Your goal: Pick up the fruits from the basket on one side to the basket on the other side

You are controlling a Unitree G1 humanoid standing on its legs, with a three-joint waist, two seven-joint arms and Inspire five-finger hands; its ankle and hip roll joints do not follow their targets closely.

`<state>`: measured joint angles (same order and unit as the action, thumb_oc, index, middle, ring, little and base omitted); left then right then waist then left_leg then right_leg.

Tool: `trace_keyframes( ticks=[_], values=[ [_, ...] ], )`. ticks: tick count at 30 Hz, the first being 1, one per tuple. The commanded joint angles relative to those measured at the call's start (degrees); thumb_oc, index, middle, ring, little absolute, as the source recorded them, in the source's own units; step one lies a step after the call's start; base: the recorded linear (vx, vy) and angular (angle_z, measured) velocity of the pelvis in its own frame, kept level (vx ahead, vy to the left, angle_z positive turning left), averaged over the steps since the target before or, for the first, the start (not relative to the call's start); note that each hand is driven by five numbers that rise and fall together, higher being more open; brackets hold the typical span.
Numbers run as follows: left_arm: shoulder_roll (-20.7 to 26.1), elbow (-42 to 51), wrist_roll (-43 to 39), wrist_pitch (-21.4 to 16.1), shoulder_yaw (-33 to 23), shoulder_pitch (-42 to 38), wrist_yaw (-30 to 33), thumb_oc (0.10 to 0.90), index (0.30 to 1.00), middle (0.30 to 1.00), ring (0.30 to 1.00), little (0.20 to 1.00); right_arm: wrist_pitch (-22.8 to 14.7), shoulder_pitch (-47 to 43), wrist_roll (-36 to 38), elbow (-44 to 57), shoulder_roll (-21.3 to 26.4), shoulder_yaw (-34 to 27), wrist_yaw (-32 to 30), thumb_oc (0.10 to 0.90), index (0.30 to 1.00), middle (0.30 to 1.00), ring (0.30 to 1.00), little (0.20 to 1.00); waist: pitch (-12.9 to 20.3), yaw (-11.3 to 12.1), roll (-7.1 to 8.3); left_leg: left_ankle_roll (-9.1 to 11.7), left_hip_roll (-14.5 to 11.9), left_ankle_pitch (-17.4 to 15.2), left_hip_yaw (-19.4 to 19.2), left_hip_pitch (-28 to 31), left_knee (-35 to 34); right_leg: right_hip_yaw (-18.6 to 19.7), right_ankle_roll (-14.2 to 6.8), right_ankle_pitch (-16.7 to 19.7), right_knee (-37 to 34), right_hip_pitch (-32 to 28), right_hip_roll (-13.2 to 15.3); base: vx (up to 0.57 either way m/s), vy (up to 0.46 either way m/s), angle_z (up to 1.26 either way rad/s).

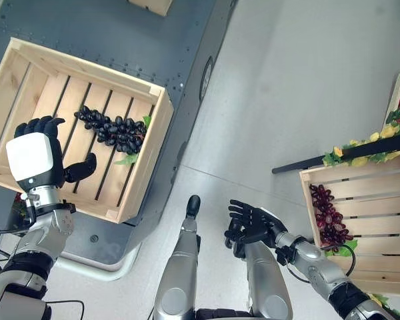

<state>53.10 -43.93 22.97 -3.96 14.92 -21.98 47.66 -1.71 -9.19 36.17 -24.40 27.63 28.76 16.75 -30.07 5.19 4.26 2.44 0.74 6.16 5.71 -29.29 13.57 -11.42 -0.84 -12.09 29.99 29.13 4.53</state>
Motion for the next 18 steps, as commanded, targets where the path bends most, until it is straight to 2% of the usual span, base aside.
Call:
trace_keyframes(
  ticks=[1, 7, 9, 12, 18],
  values=[
    [5.8, -0.1, 2.5, 1.3, -3.9, -3.0, 4.8, 0.800, 0.900, 0.900, 0.900, 0.900, -2.5, 2.6, -1.3, 5.6, 1.9, 1.3, 2.3, 0.800, 0.900, 0.900, 0.900, 0.900, 0.3, -0.9, -0.33, -2.6, 3.5, -8.0, -5.5, -0.6, 7.7, -1.2, 1.1, 2.9, -1.6, -1.3, -3.5, 0.03, 0.009, 0.02],
    [7.1, -0.7, 6.5, 2.6, -1.9, -3.5, 4.5, 0.800, 0.900, 0.900, 0.900, 0.900, -1.6, 2.4, -1.7, 5.3, 2.3, 0.7, 2.7, 0.800, 0.900, 0.900, 0.900, 0.900, 0.3, -1.3, -0.30, -2.3, 3.0, -8.5, -5.9, -1.9, 8.9, -1.1, 1.4, 2.2, -0.6, -0.6, -3.6, 0.00, 0.006, 0.00],
    [6.8, 0.3, 7.6, 4.4, -1.2, -3.6, 6.3, 0.800, 0.900, 0.900, 0.900, 0.900, -1.0, 2.4, -1.7, 5.1, 2.4, 0.3, 3.1, 0.800, 0.900, 0.900, 0.900, 0.900, 0.3, -1.6, -0.55, -2.1, 2.7, -8.6, -6.2, -2.6, 9.7, -1.1, 1.6, 1.9, -0.4, -0.5, -3.7, 0.02, 0.035, -0.01],
    [7.0, 0.3, 7.9, 5.1, -0.5, -4.3, 7.9, 0.800, 0.900, 0.900, 0.900, 0.900, -0.6, 2.7, -1.3, 5.3, 2.3, 0.5, 3.4, 0.800, 0.900, 0.900, 0.900, 0.900, 0.3, -1.9, -0.46, -2.0, 2.6, -8.7, -6.4, -3.1, 10.1, -0.9, 1.7, 1.8, -0.5, -0.4, -3.8, 0.00, 0.006, -0.01],
    [7.1, -0.3, 8.6, 6.7, 1.3, -7.9, 8.4, 0.800, 0.900, 0.900, 0.900, 0.900, -0.1, 2.6, -1.9, 5.2, 1.8, 1.4, 3.3, 0.800, 0.900, 0.900, 0.900, 0.900, 0.3, -2.4, 0.24, -1.9, 2.0, -9.4, -7.2, -4.8, 11.7, -0.5, 2.0, 1.2, 0.3, 0.2, -4.3, 0.00, 0.010, -0.02]
  ],
)
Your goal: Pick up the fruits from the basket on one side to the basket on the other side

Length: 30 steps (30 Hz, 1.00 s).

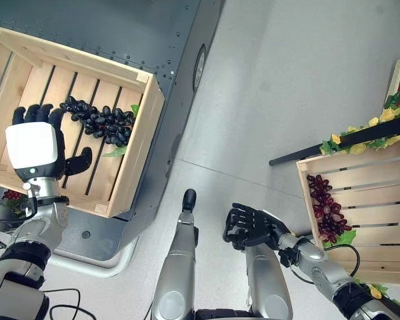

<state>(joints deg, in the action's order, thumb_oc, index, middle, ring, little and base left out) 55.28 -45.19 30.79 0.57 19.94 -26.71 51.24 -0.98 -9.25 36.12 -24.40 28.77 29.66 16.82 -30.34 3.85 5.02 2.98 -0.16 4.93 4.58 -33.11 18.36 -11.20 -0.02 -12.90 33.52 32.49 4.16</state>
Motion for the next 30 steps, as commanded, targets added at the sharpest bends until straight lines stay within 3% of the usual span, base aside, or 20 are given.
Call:
trace_keyframes(
  ticks=[1, 10, 18, 20, 30],
  values=[
    [5.3, 0.7, 1.3, 1.9, -3.2, -4.2, 4.4, 0.800, 0.900, 0.900, 0.900, 0.900, -0.6, 2.6, -2.1, 5.2, 0.6, 0.7, 3.2, 0.800, 0.900, 0.900, 0.900, 0.900, 0.5, -1.2, -0.32, -2.5, 2.8, -8.3, -6.1, -1.2, 7.2, -0.6, 1.2, 2.0, -3.2, -3.0, -4.1, 0.00, 0.000, 0.00],
    [7.7, -0.8, 3.2, 1.6, 1.6, -10.0, -0.5, 0.800, 0.900, 0.900, 0.900, 0.900, -0.5, 2.6, -2.1, 4.8, 0.8, 1.2, 3.8, 0.800, 0.900, 0.900, 0.900, 0.900, 0.5, -1.9, 0.52, -2.7, 2.5, -8.8, -6.9, -2.5, 8.1, -0.4, 1.1, 2.2, -3.5, -2.5, -4.5, 0.01, 0.008, -0.02],
    [8.9, -1.2, 0.6, 1.5, 6.4, -12.2, -14.7, 0.800, 0.900, 0.900, 0.900, 0.900, 0.6, 2.7, -2.2, 5.7, 1.2, 0.9, 3.0, 0.800, 0.900, 0.900, 0.900, 0.900, 0.5, -2.4, 0.21, -3.0, 2.8, -8.5, -7.4, -3.5, 7.9, 0.2, 0.7, 2.9, -3.5, -1.0, -4.4, 0.00, 0.027, -0.03],
    [9.5, 0.0, -0.1, 2.8, 6.7, -11.6, -18.5, 0.800, 0.900, 0.900, 0.900, 0.900, 0.7, 2.8, -2.7, 5.8, 1.3, 0.6, 3.4, 0.800, 0.900, 0.900, 0.900, 0.900, 0.5, -2.3, 0.09, -3.0, 2.9, -8.1, -7.4, -3.5, 7.2, 0.1, 0.5, 3.3, -4.2, -0.9, -4.4, 0.00, 0.000, 0.00],
    [11.1, -2.1, -1.2, 4.0, 6.5, -12.4, -25.2, 0.800, 0.900, 0.900, 0.900, 0.900, 0.8, 3.0, -2.3, 6.4, 1.8, 0.1, 2.4, 0.800, 0.900, 0.900, 0.900, 0.900, 0.5, -2.1, 0.15, -3.3, 2.9, -8.2, -7.7, -3.7, 7.1, -0.9, 0.3, 3.5, -4.0, -0.3, -4.0, -0.02, 0.004, 0.00]
  ],
)
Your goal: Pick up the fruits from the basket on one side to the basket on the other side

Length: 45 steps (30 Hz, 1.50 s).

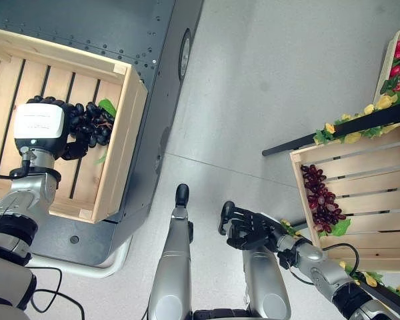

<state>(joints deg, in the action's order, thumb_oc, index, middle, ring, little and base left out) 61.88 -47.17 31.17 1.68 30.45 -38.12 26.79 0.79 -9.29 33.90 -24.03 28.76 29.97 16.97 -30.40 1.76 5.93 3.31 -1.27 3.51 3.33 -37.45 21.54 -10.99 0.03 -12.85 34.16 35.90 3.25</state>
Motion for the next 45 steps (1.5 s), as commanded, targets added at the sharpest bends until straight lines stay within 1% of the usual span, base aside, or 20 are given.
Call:
trace_keyframes(
  ticks=[1, 4, 8, 9, 13, 14, 15, 16, 19, 21, 22, 23, 24, 29, 30, 33, 36, 40, 45],
  values=[
    [4.7, -0.2, -1.4, 2.7, -4.0, -1.3, -1.0, 0.800, 0.900, 0.900, 0.900, 0.900, -0.9, 3.1, -0.2, 6.1, 1.8, -0.1, 2.1, 0.800, 0.900, 0.900, 0.900, 0.900, 0.6, 0.0, -0.74, -3.6, 4.0, -6.8, -6.5, 0.6, 4.0, -1.1, 0.2, 3.5, -4.7, -3.8, -3.1, 0.00, 0.000, 0.00],
    [5.4, -0.7, 0.0, 2.4, -3.6, -2.5, -2.3, 0.800, 0.900, 0.900, 0.900, 0.900, -1.0, 3.3, 0.0, 6.0, 1.6, -0.1, 1.5, 0.800, 0.900, 0.900, 0.900, 0.900, 0.6, 0.1, -0.72, -3.7, 3.9, -6.9, -6.6, 0.7, 4.0, -1.5, 0.2, 3.5, -4.9, -4.1, -2.9, 0.00, 0.000, 0.00],
    [6.4, 0.0, 2.1, 3.9, -2.5, -3.8, -2.4, 0.800, 0.900, 0.900, 0.900, 0.900, -0.9, 3.3, 0.1, 6.2, 1.4, 0.0, 1.1, 0.800, 0.900, 0.900, 0.900, 0.900, 0.6, 0.2, -0.58, -3.8, 3.8, -6.8, -6.7, 0.9, 3.6, -1.7, 0.1, 3.8, -5.5, -4.4, -2.9, -0.01, -0.007, 0.03],
    [6.6, -0.2, 2.2, 3.8, -2.1, -4.3, -2.4, 0.800, 0.900, 0.900, 0.900, 0.900, -1.0, 3.3, 0.2, 6.2, 1.4, 0.1, 1.0, 0.800, 0.900, 0.900, 0.900, 0.900, 0.6, 0.2, -0.52, -3.8, 3.7, -6.9, -6.7, 0.9, 3.6, -1.7, 0.1, 3.8, -5.6, -4.4, -2.9, -0.01, -0.013, 0.04],
    [7.1, -1.0, 5.4, 4.0, 0.3, -7.4, -2.5, 0.800, 0.900, 0.900, 0.900, 0.900, -0.9, 2.9, 1.1, 6.3, 1.3, 0.6, -0.5, 0.800, 0.900, 0.900, 0.900, 0.900, 0.6, 0.2, 0.17, -4.0, 3.5, -7.0, -6.8, 1.0, 3.5, -2.0, 0.0, 4.1, -5.7, -4.5, -3.0, -0.01, -0.014, 0.01],
    [7.0, -1.1, 6.7, 4.3, 1.1, -8.1, -3.0, 0.800, 0.900, 0.900, 0.900, 0.900, -1.1, 2.8, 1.3, 5.9, 1.0, 0.6, -0.8, 0.800, 0.900, 0.900, 0.900, 0.900, 0.6, 0.1, 0.36, -4.1, 3.5, -7.0, -6.8, 1.1, 3.4, -2.1, -0.1, 4.2, -5.8, -4.5, -3.1, 0.00, 0.000, 0.00],
    [7.0, -0.5, 8.0, 5.7, 2.0, -8.5, -4.1, 0.800, 0.900, 0.900, 0.900, 0.900, -1.3, 2.6, 1.3, 5.4, 0.8, 0.4, -0.7, 0.800, 0.900, 0.900, 0.900, 0.900, 0.6, 0.1, 0.47, -4.1, 3.5, -6.9, -6.7, 1.5, 3.0, -2.1, -0.2, 4.4, -6.2, -4.8, -3.2, 0.00, 0.000, 0.00],
    [7.0, -0.4, 8.1, 6.0, 2.2, -8.6, -4.2, 0.800, 0.900, 0.900, 0.900, 0.900, -1.4, 2.6, 1.3, 5.3, 0.8, 0.4, -0.7, 0.800, 0.900, 0.900, 0.900, 0.900, 0.6, 0.1, 0.49, -4.2, 3.6, -6.9, -6.6, 1.7, 2.8, -2.0, -0.2, 4.5, -6.3, -4.8, -3.2, 0.00, 0.000, 0.00],
    [7.6, -1.8, 9.8, 5.2, 5.1, -11.3, -5.9, 0.800, 0.900, 0.900, 0.900, 0.900, -1.4, 2.5, 1.5, 5.2, 1.0, 0.4, -0.5, 0.800, 0.900, 0.900, 0.900, 0.900, 0.6, -0.4, 0.67, -3.9, 3.5, -6.6, -6.7, 1.9, 2.4, -1.5, -0.6, 5.2, -7.3, -5.1, -3.4, 0.00, 0.000, 0.00],
    [7.1, -2.7, 10.4, 4.9, 5.9, -12.1, -6.0, 0.800, 0.900, 0.900, 0.900, 0.900, -1.5, 2.5, 1.2, 5.0, 0.9, 0.4, -0.5, 0.800, 0.900, 0.900, 0.900, 0.900, 0.6, -0.6, 0.75, -4.0, 3.4, -6.5, -6.8, 2.1, 2.0, -1.5, -0.6, 5.2, -7.5, -5.1, -3.4, 0.00, 0.000, 0.00],
    [6.8, -3.0, 10.7, 5.1, 7.0, -13.1, -6.3, 0.497, 0.446, 0.446, 0.446, 0.446, -1.4, 2.3, 1.2, 5.0, 0.9, 0.5, -0.3, 0.800, 0.900, 0.900, 0.900, 0.900, 0.6, -0.7, 0.86, -3.9, 3.4, -6.3, -6.8, 2.3, 1.6, -1.5, -0.6, 5.4, -7.8, -5.2, -3.5, 0.00, 0.000, 0.00],
    [6.5, -3.0, 11.3, 4.9, 7.9, -14.2, -6.8, 0.424, 0.335, 0.335, 0.335, 0.335, -1.4, 2.1, 1.2, 5.1, 1.0, 0.8, -0.3, 0.800, 0.900, 0.900, 0.900, 0.900, 0.6, -0.9, 0.98, -3.8, 3.4, -6.1, -6.9, 2.4, 1.2, -1.5, -0.6, 5.5, -8.2, -5.3, -3.6, 0.00, 0.000, 0.00],
    [6.3, -3.3, 11.5, 5.0, 8.4, -14.7, -7.0, 0.400, 0.300, 0.300, 0.300, 0.300, -1.4, 2.1, 1.1, 5.2, 0.9, 0.9, -0.6, 0.800, 0.900, 0.900, 0.900, 0.900, 0.6, -0.9, 1.08, -3.9, 3.3, -6.1, -7.0, 2.4, 1.2, -1.4, -0.6, 5.5, -8.2, -5.2, -3.7, 0.00, 0.000, 0.00],
    [5.0, -5.3, 11.8, 4.5, 10.7, -17.2, -5.5, 0.400, 0.300, 0.300, 0.300, 0.300, -2.1, 1.8, 2.3, 4.7, 0.6, 0.9, -2.0, 0.800, 0.900, 0.900, 0.900, 0.900, 0.6, -1.3, 1.74, -4.0, 3.3, -6.5, -6.9, 2.5, 1.6, -1.4, -0.7, 5.6, -8.2, -5.3, -3.8, 0.00, 0.000, 0.00],
    [4.7, -6.2, 11.6, 3.8, 11.1, -17.7, -4.5, 0.400, 0.300, 0.300, 0.300, 0.300, -2.1, 1.9, 2.1, 4.6, 0.6, 0.9, -2.2, 0.800, 0.900, 0.900, 0.900, 0.900, 0.6, -1.5, 1.93, -4.1, 3.2, -6.6, -6.9, 2.7, 1.6, -1.3, -0.8, 5.8, -8.3, -5.4, -3.9, 0.00, 0.000, 0.00],
    [3.9, -6.0, 11.6, 4.0, 11.2, -17.7, -3.6, 0.400, 0.300, 0.300, 0.300, 0.300, -2.1, 2.0, 1.6, 4.4, 0.3, 0.8, -1.9, 0.800, 0.900, 0.900, 0.900, 0.900, 0.6, -1.6, 1.88, -4.0, 3.3, -6.3, -6.9, 3.0, 1.0, -1.1, -0.9, 6.0, -8.8, -5.6, -3.9, 0.01, -0.003, -0.03],
    [3.6, -6.8, 10.9, 2.6, 11.3, -18.2, -1.6, 0.400, 0.300, 0.300, 0.300, 0.300, -2.6, 2.1, 1.7, 4.5, 0.0, 1.2, -2.3, 0.800, 0.900, 0.900, 0.900, 0.900, 0.6, -1.7, 1.91, -4.1, 3.3, -6.5, -7.0, 3.8, 0.8, -1.0, -0.9, 6.0, -8.9, -6.1, -3.9, 0.00, -0.004, -0.01],
    [3.6, -6.0, 10.7, 1.9, 9.8, -17.0, 0.5, 0.400, 0.300, 0.300, 0.300, 0.300, -2.4, 2.3, 1.1, 4.1, -0.4, 0.8, -2.2, 0.800, 0.900, 0.900, 0.900, 0.900, 0.6, -1.4, 1.68, -4.1, 3.4, -6.5, -6.8, 4.9, 0.3, -1.0, -0.9, 5.8, -9.2, -7.0, -3.8, 0.00, -0.009, 0.00],
    [5.5, -6.2, 9.5, 0.7, 7.4, -15.6, 4.1, 0.400, 0.300, 0.300, 0.300, 0.300, -2.6, 2.9, 1.5, 4.5, -0.8, 0.4, -2.6, 0.800, 0.900, 0.900, 0.900, 0.900, 0.6, -0.7, 1.35, -4.6, 3.9, -6.9, -6.5, 8.6, -0.9, -1.1, -1.0, 5.6, -10.3, -10.3, -3.8, -0.01, -0.056, 0.01]
  ],
)
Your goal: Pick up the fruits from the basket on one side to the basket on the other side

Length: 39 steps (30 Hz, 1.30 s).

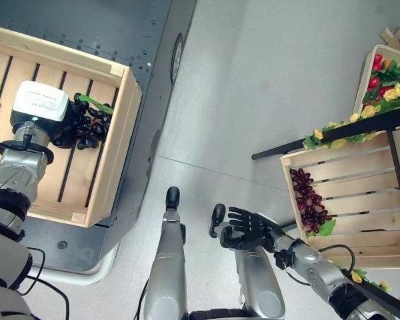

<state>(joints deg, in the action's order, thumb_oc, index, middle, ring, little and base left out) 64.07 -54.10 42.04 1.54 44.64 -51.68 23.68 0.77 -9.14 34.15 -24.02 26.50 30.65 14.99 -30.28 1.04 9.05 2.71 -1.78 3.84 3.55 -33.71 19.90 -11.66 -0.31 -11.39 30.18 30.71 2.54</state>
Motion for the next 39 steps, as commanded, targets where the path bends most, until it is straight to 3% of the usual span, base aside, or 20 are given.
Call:
trace_keyframes(
  ticks=[1, 9, 12, 24, 27, 33, 39],
  values=[
    [3.6, 1.0, -0.7, 0.5, -7.9, -1.0, 7.5, 0.400, 0.300, 0.300, 0.300, 0.300, -2.6, 3.0, 1.0, 4.3, 1.4, -0.6, -0.3, 0.800, 0.900, 0.900, 0.900, 0.900, 0.5, 0.2, -1.97, -3.9, 4.6, -7.3, -6.5, 5.8, 0.5, -0.4, -0.7, 4.2, -6.5, -5.9, -3.1, 0.01, -0.041, 0.01],
    [7.9, 8.4, 0.8, -1.1, -16.2, 8.3, 8.8, 0.400, 0.300, 0.300, 0.300, 0.300, -1.9, 4.4, 0.1, 5.7, 1.5, -2.6, 0.7, 0.800, 0.900, 0.900, 0.900, 0.900, 0.5, 1.9, -3.73, -3.4, 5.7, -6.6, -4.3, 15.7, -4.9, -0.6, -0.9, 4.2, -12.6, -16.5, -3.0, 0.03, -0.060, 0.02],
    [8.9, 10.0, 1.3, -2.0, -18.3, 11.3, 9.1, 0.400, 0.300, 0.300, 0.300, 0.300, -1.4, 4.9, -0.1, 5.7, 1.5, -2.8, 0.8, 0.800, 0.900, 0.900, 0.900, 0.900, 2.0, 2.5, -4.21, -3.0, 5.9, -6.2, -3.6, 18.0, -7.0, -0.9, -0.9, 4.3, -15.3, -19.5, -3.1, 0.07, -0.055, 0.05],
    [10.6, 15.0, 3.0, -2.6, -23.2, 19.3, 6.6, 0.400, 0.300, 0.300, 0.300, 0.300, -1.0, 6.7, 0.6, 6.0, 1.0, -2.7, 0.8, 0.800, 0.900, 0.900, 0.900, 0.900, 5.3, 3.7, -4.51, -2.5, 5.9, -5.1, -2.6, 22.0, -11.3, -2.0, -0.6, 4.6, -20.1, -25.1, -3.9, 0.06, -0.030, 0.06],
    [11.1, 17.2, 4.0, -1.5, -24.2, 21.1, 5.8, 0.400, 0.300, 0.300, 0.300, 0.300, -2.7, 6.9, 1.2, 6.9, 1.2, -3.1, 1.5, 0.800, 0.900, 0.900, 0.900, 0.900, 5.5, 3.9, -4.49, -2.2, 5.8, -4.3, -2.3, 22.7, -12.9, -2.1, -0.8, 5.3, -21.6, -25.9, -3.9, 0.03, -0.012, 0.02],
    [12.3, 24.3, 7.5, 0.4, -26.4, 26.3, 5.3, 0.400, 0.300, 0.300, 0.300, 0.300, -10.4, 5.3, 4.5, 17.0, 2.9, -3.6, 3.9, 0.800, 0.900, 0.900, 0.900, 0.900, 6.3, 4.7, -5.22, -1.8, 5.3, -1.9, -0.6, 24.2, -17.4, -2.5, -1.4, 6.6, -24.1, -27.0, -3.5, 0.02, -0.027, 0.04],
    [13.2, 24.9, 9.0, -1.2, -25.1, 26.2, 8.5, 0.400, 0.300, 0.300, 0.300, 0.300, -16.3, 0.8, 8.3, 24.8, 3.5, -2.2, 5.9, 0.800, 0.900, 0.900, 0.900, 0.900, 9.0, 5.8, -6.78, -1.2, 5.0, 0.0, 0.6, 25.2, -20.5, -2.8, -1.8, 7.5, -26.5, -28.7, -2.8, 0.03, -0.011, 0.08]
  ],
)
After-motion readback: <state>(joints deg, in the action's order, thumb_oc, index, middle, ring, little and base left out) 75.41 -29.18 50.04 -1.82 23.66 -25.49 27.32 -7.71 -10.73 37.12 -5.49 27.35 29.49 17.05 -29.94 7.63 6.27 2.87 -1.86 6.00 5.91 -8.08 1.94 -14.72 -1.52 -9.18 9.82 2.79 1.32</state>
